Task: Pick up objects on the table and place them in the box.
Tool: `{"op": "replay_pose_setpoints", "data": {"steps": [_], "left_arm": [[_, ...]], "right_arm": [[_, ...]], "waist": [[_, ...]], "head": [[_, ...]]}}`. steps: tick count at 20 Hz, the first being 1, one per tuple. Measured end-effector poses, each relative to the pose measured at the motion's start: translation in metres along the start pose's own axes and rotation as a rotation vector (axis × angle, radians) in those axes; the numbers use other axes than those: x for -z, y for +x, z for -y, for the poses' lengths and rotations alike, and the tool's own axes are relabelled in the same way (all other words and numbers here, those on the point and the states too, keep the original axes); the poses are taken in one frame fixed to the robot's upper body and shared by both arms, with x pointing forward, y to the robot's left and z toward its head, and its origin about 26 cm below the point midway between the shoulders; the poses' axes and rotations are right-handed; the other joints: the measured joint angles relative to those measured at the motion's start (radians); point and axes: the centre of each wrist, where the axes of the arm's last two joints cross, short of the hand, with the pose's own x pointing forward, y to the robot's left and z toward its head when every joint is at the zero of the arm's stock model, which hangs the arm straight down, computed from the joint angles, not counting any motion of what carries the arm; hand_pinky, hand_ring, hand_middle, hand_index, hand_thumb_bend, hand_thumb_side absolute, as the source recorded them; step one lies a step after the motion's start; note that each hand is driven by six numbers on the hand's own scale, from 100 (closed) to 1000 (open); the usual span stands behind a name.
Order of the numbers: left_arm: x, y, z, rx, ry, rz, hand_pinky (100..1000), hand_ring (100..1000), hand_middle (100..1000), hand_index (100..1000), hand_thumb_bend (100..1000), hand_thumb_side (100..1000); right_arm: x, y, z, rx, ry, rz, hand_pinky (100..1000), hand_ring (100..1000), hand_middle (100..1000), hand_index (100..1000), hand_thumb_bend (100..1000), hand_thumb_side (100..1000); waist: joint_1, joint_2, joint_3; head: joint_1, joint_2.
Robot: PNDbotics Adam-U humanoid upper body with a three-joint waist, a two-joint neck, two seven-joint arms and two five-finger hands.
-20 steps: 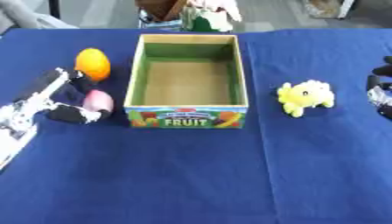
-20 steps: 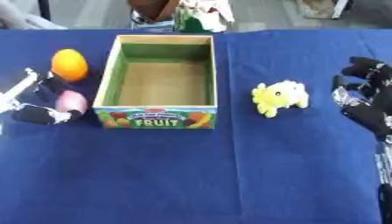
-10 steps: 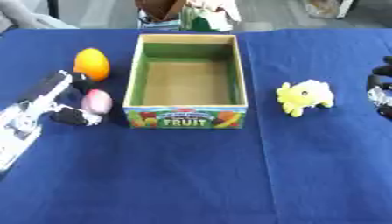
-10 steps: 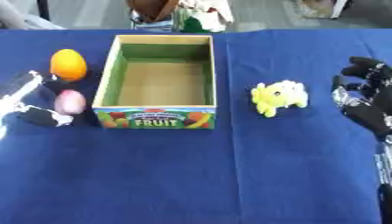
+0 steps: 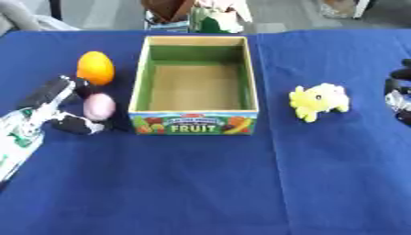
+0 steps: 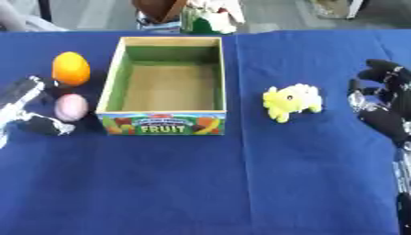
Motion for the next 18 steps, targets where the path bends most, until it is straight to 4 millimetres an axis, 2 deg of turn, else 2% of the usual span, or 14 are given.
{"op": "replay_pose_setpoints", "data": {"steps": [2,5,12,18], "left_arm": [[0.0,-0.001,0.001,0.009,0.007,-0.009,538,607,479,644,380,114],[0.0,-0.002,0.0,0.014,0.037,-0.024,501,561,423,586,356,106],[0.0,-0.002,0.0,-0.016,0.101,-0.047,481,547,391,551,376,123],[-0.002,0.003,-0.012,-0.064,0.159,-0.043,477,554,391,551,404,133]], "right_arm": [[0.0,0.0,0.0,0.0,0.0,0.0,618,769,607,778,198,100],[0.0,0.0,0.0,0.0,0.0,0.0,618,769,607,778,198,100],[0.0,0.0,0.0,0.0,0.0,0.0,618,769,607,778,198,100],[0.0,0.0,0.0,0.0,-0.001,0.0,618,769,607,778,197,100]], "waist": [[0.0,0.001,0.0],[0.0,0.003,0.0],[0.0,0.005,0.0],[0.001,0.005,-0.001]], "head": [[0.0,0.0],[0.0,0.0],[-0.002,0.0],[-0.005,0.0]]}}
